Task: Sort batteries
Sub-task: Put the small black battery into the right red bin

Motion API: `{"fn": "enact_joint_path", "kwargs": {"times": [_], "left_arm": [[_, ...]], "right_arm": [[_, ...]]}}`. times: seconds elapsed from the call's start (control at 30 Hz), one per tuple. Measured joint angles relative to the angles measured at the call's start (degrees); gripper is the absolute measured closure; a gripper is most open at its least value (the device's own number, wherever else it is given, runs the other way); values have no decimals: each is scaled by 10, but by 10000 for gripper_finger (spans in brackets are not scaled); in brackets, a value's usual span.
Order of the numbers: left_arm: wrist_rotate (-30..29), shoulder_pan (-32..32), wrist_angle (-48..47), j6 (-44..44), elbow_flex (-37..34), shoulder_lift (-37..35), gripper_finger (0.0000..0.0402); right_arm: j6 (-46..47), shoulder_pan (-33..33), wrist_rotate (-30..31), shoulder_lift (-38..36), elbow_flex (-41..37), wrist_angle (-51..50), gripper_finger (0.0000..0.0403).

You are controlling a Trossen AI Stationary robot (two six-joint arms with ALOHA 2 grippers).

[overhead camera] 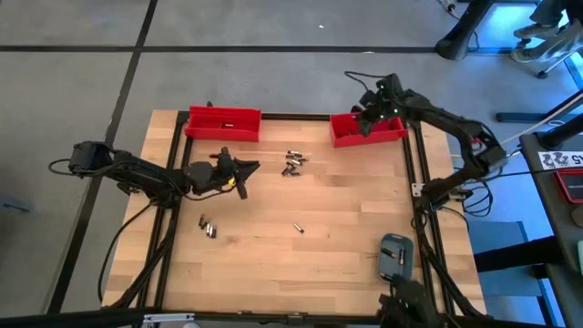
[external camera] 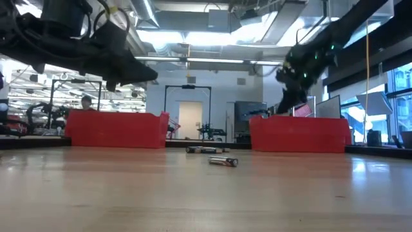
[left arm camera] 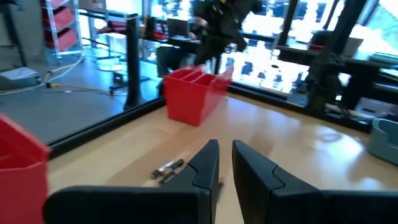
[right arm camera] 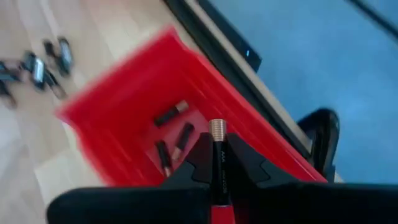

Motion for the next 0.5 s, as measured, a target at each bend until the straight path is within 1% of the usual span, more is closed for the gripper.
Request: {"fn": "enact_joint_path", "kwargs": {"times": [0.1,0.23,0.3,0.37,0.5], "left_arm": [[0,24,9,0,0,0,366],[0,57,21,0,0,0,366],[0,71,28,0,0,0,366],[-1,79,33,-5,0,0,366],[-1,85,32,-7,0,0,366]], "right_arm": [[-37,-8,-14,46,16,-7,385],[-77,-3,-14,89,38,-31,382],[-96,-1,-11,100,46,-48,380],[-120,0,7,107,48,-70,381],[-152,-1,18,112,50,-92,382]]}}
